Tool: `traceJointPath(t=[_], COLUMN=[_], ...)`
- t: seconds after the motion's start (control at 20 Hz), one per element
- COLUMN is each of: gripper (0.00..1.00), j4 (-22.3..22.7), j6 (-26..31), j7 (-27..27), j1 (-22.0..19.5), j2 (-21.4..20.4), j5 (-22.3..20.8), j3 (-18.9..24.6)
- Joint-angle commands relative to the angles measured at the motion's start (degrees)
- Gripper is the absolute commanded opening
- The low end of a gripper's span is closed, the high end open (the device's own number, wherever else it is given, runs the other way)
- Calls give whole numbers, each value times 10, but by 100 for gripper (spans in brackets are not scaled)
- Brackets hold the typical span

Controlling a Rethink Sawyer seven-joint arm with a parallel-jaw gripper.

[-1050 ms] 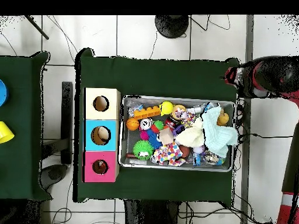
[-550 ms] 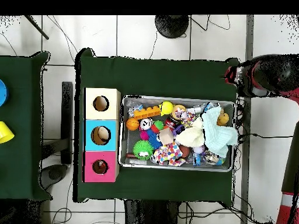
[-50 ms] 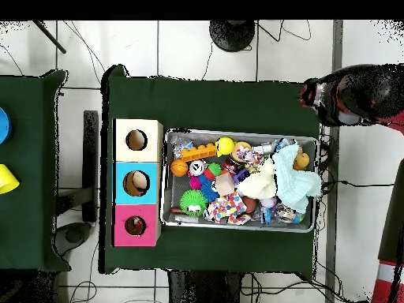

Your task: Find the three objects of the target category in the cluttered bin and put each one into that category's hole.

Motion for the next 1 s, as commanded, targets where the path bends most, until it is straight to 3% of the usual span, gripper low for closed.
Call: traceJointPath(t=[0.05, 1.0], gripper=[100, 100], j4=[83, 98], j6=[-35, -43], j7=[-96, -80], j1=[9, 12], j2=[-16, -21], j5=[-34, -25], j3=[-20, -21])
